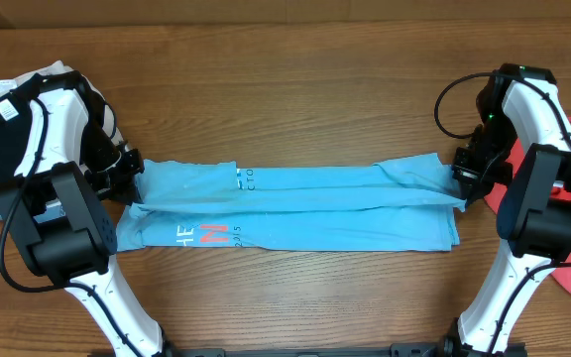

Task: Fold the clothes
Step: 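Lower the folded edge onto the shirt and release both grippers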

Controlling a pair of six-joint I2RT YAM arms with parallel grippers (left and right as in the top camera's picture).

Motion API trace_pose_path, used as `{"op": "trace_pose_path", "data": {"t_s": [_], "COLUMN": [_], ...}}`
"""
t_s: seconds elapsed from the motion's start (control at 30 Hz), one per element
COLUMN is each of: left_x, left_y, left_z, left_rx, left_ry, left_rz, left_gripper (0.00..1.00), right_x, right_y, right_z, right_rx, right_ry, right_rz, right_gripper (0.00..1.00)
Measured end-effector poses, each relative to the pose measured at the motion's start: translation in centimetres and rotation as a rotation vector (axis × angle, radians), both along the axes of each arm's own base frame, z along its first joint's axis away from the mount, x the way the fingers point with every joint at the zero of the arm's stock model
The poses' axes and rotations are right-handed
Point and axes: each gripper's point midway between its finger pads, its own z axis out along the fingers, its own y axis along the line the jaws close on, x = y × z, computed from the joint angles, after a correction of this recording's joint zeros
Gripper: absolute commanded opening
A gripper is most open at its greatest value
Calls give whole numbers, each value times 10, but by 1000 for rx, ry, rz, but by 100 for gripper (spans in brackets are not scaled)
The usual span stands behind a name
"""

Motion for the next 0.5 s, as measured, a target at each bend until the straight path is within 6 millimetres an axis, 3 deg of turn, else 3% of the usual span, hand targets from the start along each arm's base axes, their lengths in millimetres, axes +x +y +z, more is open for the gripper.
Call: {"op": "trace_pose_path", "data": {"t_s": [0.17, 0.27, 0.5], "left_x": [0, 0, -2], "left_y": [0, 1, 4], "left_z": [0, 0, -1], "left_rx": [0, 6, 18], "left_ry": [0, 0, 6], "left_rz": [0, -7, -14], "left_gripper": [5, 18, 24], "right_x": [0, 0, 0], "right_y": [0, 0, 0], "right_z": [0, 0, 0], "right_rx": [0, 1, 0], "right_ry": [1, 1, 1], "right_rz": [0, 0, 0], "right_gripper": [9, 9, 9]}}
